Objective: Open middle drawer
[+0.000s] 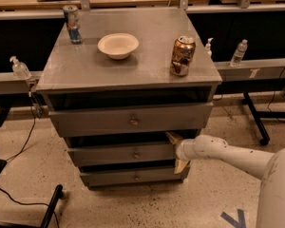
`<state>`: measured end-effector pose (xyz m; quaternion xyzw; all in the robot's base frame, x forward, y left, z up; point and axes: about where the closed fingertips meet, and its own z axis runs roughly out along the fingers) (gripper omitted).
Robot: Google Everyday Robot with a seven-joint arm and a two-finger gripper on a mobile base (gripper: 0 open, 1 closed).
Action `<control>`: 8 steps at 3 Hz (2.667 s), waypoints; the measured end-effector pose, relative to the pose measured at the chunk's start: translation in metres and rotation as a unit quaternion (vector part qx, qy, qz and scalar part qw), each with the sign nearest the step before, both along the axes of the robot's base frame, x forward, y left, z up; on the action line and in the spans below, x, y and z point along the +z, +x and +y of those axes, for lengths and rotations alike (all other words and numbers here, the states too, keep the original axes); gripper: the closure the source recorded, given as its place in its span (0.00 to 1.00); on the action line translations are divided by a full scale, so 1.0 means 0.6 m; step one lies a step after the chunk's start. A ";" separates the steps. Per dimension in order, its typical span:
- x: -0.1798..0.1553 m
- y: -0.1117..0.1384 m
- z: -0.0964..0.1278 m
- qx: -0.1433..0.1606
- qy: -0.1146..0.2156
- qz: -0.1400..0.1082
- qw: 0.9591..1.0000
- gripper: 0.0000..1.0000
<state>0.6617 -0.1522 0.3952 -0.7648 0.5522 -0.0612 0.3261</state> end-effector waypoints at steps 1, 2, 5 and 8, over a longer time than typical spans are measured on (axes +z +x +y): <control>0.006 -0.005 0.017 0.017 -0.011 -0.001 1.000 0.19; 0.007 -0.010 0.031 0.033 -0.016 0.000 0.999 0.41; 0.015 -0.015 0.040 0.050 -0.009 0.005 0.999 0.57; 0.064 -0.083 0.044 0.029 0.019 0.019 0.999 0.27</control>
Offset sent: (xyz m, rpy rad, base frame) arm -0.0084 0.0270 0.0084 -0.0491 -0.0001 0.1073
